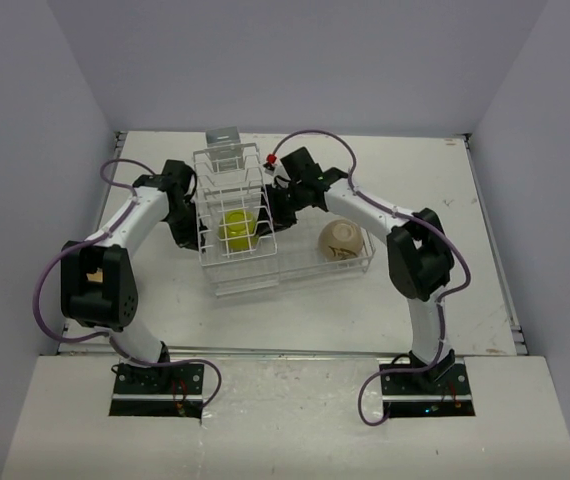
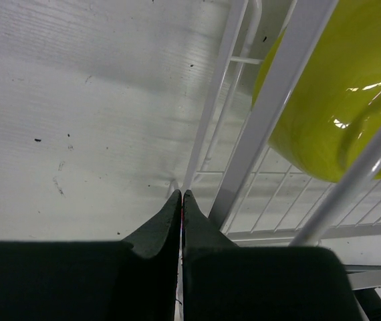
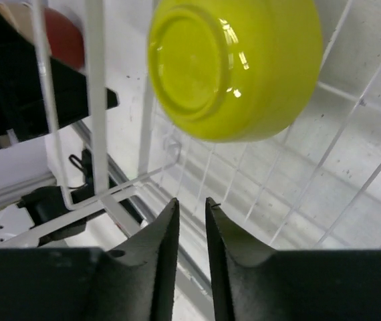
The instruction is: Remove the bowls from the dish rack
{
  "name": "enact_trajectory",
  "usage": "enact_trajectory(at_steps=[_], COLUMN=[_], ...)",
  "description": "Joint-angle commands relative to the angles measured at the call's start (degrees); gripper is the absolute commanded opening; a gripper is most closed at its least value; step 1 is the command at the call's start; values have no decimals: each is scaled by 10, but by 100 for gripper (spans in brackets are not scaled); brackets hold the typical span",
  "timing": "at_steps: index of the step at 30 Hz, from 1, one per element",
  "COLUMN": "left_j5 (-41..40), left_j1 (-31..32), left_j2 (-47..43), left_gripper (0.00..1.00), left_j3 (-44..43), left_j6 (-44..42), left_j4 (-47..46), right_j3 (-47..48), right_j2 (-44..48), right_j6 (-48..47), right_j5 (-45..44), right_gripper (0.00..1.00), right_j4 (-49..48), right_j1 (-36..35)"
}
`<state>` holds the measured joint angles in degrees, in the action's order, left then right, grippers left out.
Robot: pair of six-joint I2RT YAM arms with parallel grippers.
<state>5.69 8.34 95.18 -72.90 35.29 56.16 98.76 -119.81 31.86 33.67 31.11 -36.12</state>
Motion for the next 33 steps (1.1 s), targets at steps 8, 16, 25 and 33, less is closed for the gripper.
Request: enact_trajectory(at_steps=[8, 16, 25, 33], left_j5=[48, 42, 50, 78], left_j1=[11, 8, -4, -15], left_j2=[21, 45, 83, 106], left_gripper=[0, 0, 0, 0], left_j3=[-25, -65, -76, -109], left_j6=[2, 0, 1, 4], left_j4=[-40, -28, -41, -38], right_j3=[41, 52, 53, 64], right_j2=[42, -1, -24, -48], right_j6=[-12, -6, -19, -23], right_j5=[-37, -29, -46, -55], right_gripper=[54, 33, 0, 0], right_j4=[20, 28, 43, 26], right_j1=[22, 37, 49, 67])
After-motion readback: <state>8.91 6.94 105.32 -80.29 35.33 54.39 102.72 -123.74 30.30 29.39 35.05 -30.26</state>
